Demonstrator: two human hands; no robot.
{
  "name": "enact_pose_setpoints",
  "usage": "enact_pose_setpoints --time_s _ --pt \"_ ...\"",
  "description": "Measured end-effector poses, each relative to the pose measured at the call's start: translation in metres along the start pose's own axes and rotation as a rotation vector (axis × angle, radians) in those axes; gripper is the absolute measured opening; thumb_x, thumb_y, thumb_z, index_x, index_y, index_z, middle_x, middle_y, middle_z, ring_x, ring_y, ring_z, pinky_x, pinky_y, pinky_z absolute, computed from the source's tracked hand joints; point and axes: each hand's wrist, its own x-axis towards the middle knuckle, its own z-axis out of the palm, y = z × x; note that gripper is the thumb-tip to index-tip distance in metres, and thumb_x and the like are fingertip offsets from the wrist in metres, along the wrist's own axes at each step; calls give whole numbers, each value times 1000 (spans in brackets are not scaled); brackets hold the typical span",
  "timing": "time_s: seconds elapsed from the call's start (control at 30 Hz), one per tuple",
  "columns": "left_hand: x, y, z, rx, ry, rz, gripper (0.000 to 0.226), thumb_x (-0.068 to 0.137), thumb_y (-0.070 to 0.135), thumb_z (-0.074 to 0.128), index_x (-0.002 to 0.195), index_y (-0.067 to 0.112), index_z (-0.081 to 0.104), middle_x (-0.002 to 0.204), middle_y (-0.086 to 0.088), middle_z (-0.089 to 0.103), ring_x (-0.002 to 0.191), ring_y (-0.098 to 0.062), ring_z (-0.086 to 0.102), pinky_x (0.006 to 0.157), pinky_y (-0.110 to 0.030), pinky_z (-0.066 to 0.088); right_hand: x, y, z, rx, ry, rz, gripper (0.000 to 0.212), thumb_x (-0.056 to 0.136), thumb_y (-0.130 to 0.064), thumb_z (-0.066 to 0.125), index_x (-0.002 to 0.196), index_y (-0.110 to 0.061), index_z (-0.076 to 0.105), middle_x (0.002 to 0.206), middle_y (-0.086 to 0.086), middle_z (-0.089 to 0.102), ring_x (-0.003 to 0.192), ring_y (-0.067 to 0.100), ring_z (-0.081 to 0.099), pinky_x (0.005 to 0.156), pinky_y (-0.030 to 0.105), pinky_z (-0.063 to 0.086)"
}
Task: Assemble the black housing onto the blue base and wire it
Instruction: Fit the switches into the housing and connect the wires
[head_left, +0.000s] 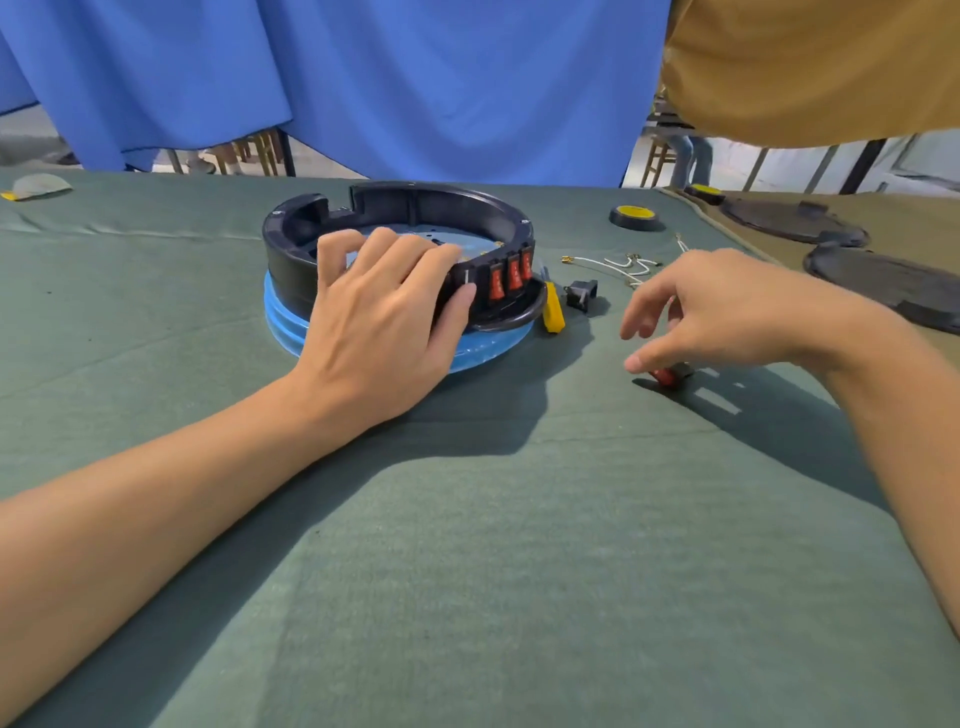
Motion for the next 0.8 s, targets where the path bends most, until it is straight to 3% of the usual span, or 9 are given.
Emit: enact_pose_setpoints --time_s 0.1,0.23,0.4,0.5,0.63,0.8 --pt "-1 0 -2 19 -24 -30 28 98 30 54 102 7 69 91 -5 69 82 -30 60 87 -40 28 0 0 1 -94 -98 60 27 73 -51 78 92 -35 67 89 -17 65 78 -3 54 60 23 39" --pt "0 2 -3 7 -55 -51 30 98 32 52 101 8 69 89 -5 69 82 -30 60 88 -40 28 0 -7 4 -18 -76 -42 24 79 -34 78 102 -34 69 86 -19 67 81 -2 59 70 26 45" --pt "-1 2 -5 -19 -74 -56 30 98 31 53 104 7 69 90 -6 69 82 -30 60 88 -40 30 2 -29 20 158 129 -239 18 83 -25 73 100 -27 72 90 -15 69 83 3 64 66 5 42" --pt "-1 2 -7 -73 -65 -45 29 96 28 56 107 4 68 94 -7 69 84 -31 60 87 -40 30 2 -37 27 84 180 -261 16 88 -26 68 101 -19 72 95 -6 69 86 10 63 75 15 43" --pt "-4 -2 -11 -94 -92 -75 34 95 31 56 111 3 66 103 -7 69 91 -31 60 88 -41 30 -1 -34 20 79 237 -178 16 88 -24 62 92 -16 75 84 -4 73 81 13 66 83 28 50" --pt "-6 -7 -13 -104 -153 -70 38 95 34 51 110 3 66 94 -7 67 88 -31 57 87 -38 30 -4 -39 20 171 291 -169 18 85 -11 60 95 -15 75 77 1 74 75 15 69 82 26 50"
